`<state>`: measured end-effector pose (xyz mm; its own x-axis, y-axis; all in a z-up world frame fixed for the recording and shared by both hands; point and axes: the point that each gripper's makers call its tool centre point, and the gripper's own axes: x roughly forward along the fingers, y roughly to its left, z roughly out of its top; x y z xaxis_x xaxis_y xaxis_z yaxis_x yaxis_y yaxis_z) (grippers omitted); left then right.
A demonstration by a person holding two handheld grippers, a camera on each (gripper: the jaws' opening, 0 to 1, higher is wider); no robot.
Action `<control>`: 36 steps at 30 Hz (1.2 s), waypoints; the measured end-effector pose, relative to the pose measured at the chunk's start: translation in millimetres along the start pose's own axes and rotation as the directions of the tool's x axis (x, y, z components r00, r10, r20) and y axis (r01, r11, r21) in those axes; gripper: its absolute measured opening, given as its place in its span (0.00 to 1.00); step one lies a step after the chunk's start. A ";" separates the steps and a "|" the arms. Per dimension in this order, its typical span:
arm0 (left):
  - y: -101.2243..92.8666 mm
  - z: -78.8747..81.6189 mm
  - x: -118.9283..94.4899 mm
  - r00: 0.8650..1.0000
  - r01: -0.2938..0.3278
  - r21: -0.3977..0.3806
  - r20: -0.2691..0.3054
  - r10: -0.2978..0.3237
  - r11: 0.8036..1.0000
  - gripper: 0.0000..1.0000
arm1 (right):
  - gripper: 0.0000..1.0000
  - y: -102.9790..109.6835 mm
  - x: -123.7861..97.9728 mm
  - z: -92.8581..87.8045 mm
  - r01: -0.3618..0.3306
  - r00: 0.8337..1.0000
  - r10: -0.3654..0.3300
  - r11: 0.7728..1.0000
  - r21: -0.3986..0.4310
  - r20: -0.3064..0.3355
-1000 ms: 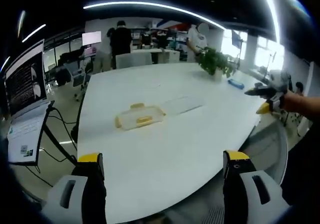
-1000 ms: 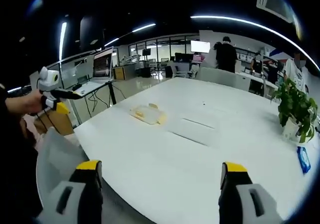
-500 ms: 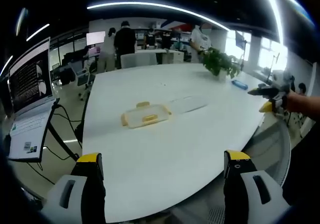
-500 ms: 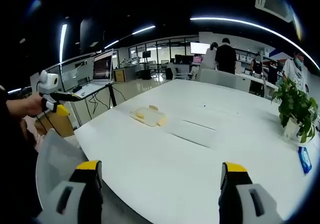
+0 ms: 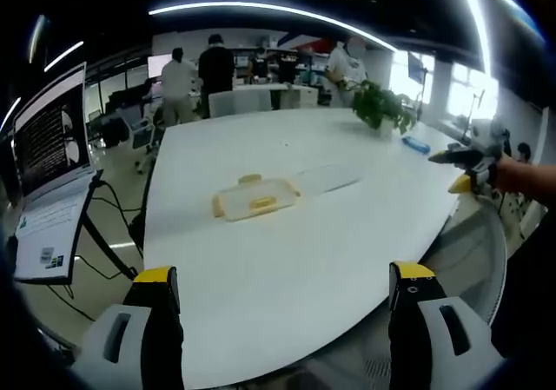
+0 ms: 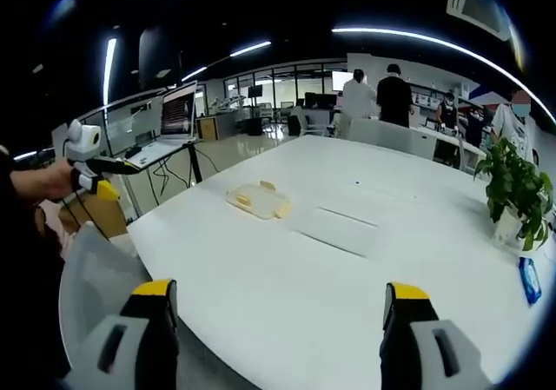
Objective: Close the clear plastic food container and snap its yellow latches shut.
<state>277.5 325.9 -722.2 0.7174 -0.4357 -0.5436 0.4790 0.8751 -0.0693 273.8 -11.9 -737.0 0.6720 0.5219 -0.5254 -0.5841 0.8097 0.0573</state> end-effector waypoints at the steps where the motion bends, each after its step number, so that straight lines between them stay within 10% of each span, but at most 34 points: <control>1: 1.4 -0.4 0.0 1.000 -0.002 -0.001 0.001 0.002 1.000 0.99 | 1.00 0.6 1.1 -0.7 0.001 1.000 -0.001 1.000 0.003 -0.004; 36: 24.2 -15.2 9.6 0.999 0.029 -0.039 -0.019 -0.030 0.999 0.98 | 0.99 -20.5 27.8 26.3 0.089 0.996 -0.089 0.996 0.000 -0.001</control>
<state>288.3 346.1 -741.8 0.6934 -0.4574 -0.5567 0.4793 0.8697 -0.1176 316.4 -6.9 -730.4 0.7208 0.4474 -0.5294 -0.5222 0.8528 0.0098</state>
